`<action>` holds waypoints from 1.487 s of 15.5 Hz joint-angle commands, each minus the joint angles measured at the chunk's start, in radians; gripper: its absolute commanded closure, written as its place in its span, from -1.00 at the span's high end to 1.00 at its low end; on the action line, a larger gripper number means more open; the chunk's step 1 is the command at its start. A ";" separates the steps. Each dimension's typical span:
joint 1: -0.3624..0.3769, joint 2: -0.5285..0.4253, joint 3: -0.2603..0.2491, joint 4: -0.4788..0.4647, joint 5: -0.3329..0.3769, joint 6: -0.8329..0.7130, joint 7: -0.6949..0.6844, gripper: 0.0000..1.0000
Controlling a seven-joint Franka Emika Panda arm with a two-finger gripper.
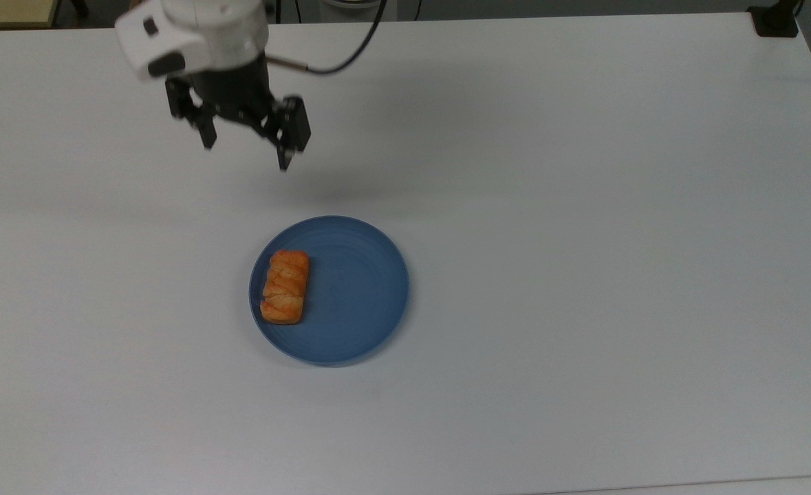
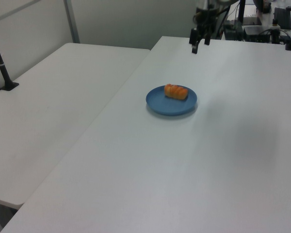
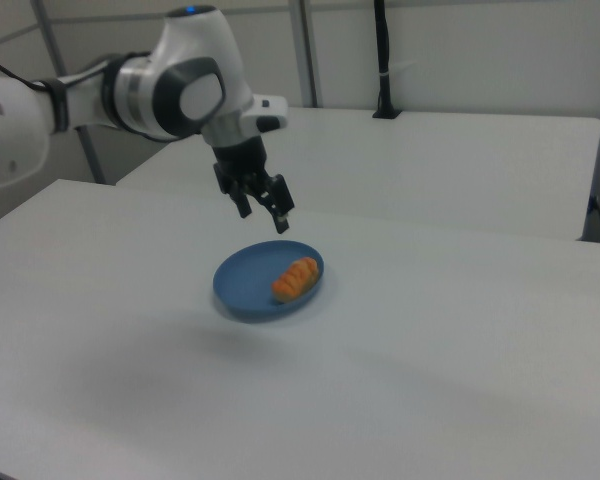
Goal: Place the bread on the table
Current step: 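Move the gripper down over the orange bread roll on the blue plate, then close the gripper around the bread roll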
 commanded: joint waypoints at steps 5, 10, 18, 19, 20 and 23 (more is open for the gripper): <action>-0.006 0.222 0.001 0.053 0.012 0.291 -0.032 1.00; 0.006 0.291 0.007 0.032 0.003 0.388 -0.029 1.00; 0.040 0.330 0.009 0.012 -0.026 0.405 -0.018 0.68; 0.040 0.330 0.009 0.012 -0.026 0.405 -0.018 0.43; 0.041 0.330 0.009 0.012 -0.026 0.405 -0.018 0.11; 0.041 0.327 0.009 0.013 -0.034 0.405 -0.028 -0.75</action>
